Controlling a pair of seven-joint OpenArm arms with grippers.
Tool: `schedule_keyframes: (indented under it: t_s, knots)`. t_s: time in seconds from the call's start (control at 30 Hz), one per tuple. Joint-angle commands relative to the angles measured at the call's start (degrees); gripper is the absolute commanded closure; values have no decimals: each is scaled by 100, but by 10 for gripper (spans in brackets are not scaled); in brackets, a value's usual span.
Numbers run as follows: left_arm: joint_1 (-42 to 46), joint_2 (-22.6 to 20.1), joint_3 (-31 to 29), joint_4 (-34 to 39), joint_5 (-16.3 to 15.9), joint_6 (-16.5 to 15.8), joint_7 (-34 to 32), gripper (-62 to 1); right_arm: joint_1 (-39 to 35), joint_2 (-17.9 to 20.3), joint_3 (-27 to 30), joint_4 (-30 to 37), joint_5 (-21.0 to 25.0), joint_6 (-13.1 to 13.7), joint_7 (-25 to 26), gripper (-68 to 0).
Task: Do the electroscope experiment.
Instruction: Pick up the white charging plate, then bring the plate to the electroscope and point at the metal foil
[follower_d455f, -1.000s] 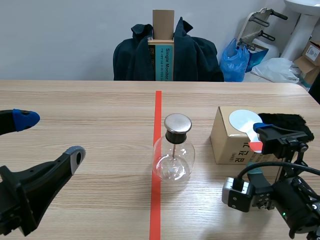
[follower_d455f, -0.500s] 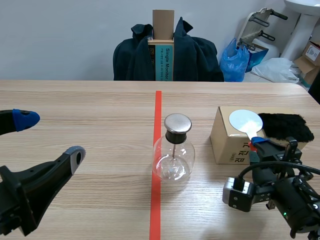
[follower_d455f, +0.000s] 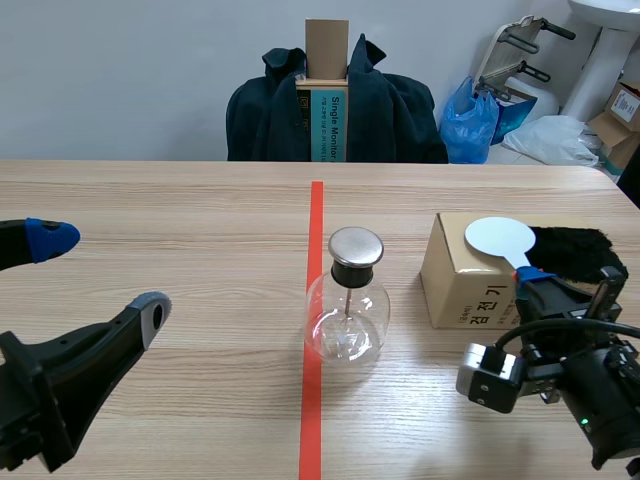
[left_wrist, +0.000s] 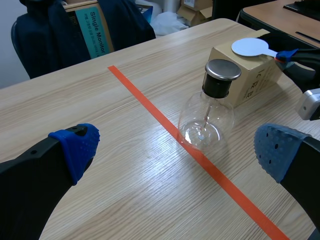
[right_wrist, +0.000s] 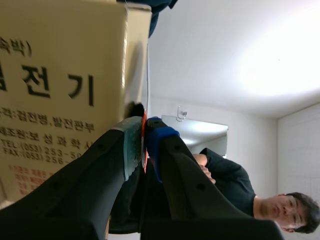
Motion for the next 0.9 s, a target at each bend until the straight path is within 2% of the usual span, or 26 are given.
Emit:
schedule_keyframes:
  t_s: [0.0, 0.07, 0.27, 0.37, 0.53, 0.67, 0.73, 0.87]
  knots:
    - [-17, -13, 37, 96, -39, 31, -83, -623, -127, 168, 203, 352, 157, -133, -39, -8]
    - [-17, -13, 37, 96, -39, 31, -81, -623, -282, 243, 313, 638, 323, -234, -39, -8]
    - [-17, -15, 37, 96, -39, 31, -81, -623, -844, 463, 734, 1781, 748, -240, -50, -8]
    - [-17, -15, 37, 96, -37, 31, -81, -623, -1021, 509, 975, 2371, 1060, -454, -98, -8]
    - [-26, -17, 44, 33, 52, 31, -26, -620, -1064, 503, 1316, 3091, 1513, -454, -190, -8]
    - [-444, -90, 284, -358, 74, 26, 444, -188, -1064, 503, 1486, 3578, 1738, -454, -341, -8]
    - [-868, -225, 577, -754, 72, 4, 527, -29, -1064, 503, 1547, 3801, 1816, -454, -435, -8]
    - [-1952, -402, 1292, -1816, 72, -109, 337, -19, -1064, 452, 1591, 4181, 1816, -454, -673, -8]
